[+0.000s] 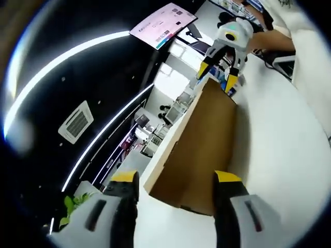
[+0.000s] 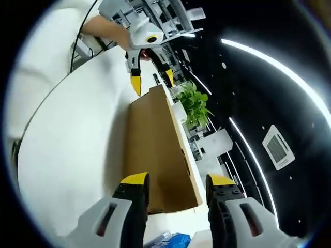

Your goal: Operate the shoe box by opening the lid, removing the specified soft item, and placing it in the target area until the item is outside and the box remains undamaged.

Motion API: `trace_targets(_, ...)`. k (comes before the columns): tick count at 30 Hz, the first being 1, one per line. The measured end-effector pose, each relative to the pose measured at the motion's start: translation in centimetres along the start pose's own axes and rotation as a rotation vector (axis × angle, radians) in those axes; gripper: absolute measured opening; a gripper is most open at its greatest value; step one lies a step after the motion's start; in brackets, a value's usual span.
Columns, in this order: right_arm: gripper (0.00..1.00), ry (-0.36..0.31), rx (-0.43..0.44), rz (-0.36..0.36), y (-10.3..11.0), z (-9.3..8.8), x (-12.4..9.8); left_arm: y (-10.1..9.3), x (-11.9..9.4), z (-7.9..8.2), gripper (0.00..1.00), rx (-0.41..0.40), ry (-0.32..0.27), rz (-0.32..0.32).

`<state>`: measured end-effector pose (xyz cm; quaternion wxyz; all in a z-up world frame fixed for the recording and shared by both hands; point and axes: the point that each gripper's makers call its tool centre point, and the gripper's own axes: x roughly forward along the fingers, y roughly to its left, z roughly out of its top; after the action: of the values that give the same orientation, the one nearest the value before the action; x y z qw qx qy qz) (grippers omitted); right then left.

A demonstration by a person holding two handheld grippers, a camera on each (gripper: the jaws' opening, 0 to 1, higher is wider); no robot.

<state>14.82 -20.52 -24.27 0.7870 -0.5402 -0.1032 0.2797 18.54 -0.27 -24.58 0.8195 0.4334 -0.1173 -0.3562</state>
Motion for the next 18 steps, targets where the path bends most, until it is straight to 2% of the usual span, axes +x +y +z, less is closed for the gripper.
trace_targets(2, 0.36, 0.012, -0.005, -0.008, -0.2, -0.2, 0.0, -0.2, 0.1, 0.0, 0.58, 0.018, 0.002, -0.010)
trace_targets(3, 0.29, 0.015, -0.044, -0.015, -0.3, -0.4, 0.0, -0.6, 0.2, 0.0, 0.58, 0.046, 0.012, -0.021)
trace_targets(4, 0.27, 0.001, -0.045, -0.005, 0.0, -0.3, 0.0, -0.7, 0.3, -0.1, 0.58, 0.061, 0.014, -0.024)
trace_targets(5, 0.27, 0.011, -0.043, -0.005, 0.0, -0.4, 0.1, -0.7, 0.4, -0.1, 0.58, 0.064, 0.014, -0.021)
trace_targets(7, 0.36, 0.020, -0.020, -0.002, 0.1, -0.6, 0.2, -0.8, 0.5, -0.2, 0.58, 0.073, 0.021, -0.020)
trace_targets(11, 0.34, 0.048, -0.062, 0.005, 0.1, -1.1, 0.2, -0.8, 0.7, -0.5, 0.56, 0.094, 0.041, -0.010)
trace_targets(12, 0.33, 0.055, -0.067, 0.002, 0.1, -1.2, 0.1, -0.5, 0.6, -0.6, 0.55, 0.108, 0.049, 0.012)
trace_targets(14, 0.33, 0.060, -0.070, -0.003, 0.0, -1.4, 0.1, 1.3, 0.3, -0.3, 0.55, 0.148, 0.047, 0.118)
trace_targets(18, 0.34, 0.084, -0.093, 0.002, 0.1, -2.0, 0.3, 0.9, -0.1, 0.1, 0.58, 0.158, 0.030, 0.083)
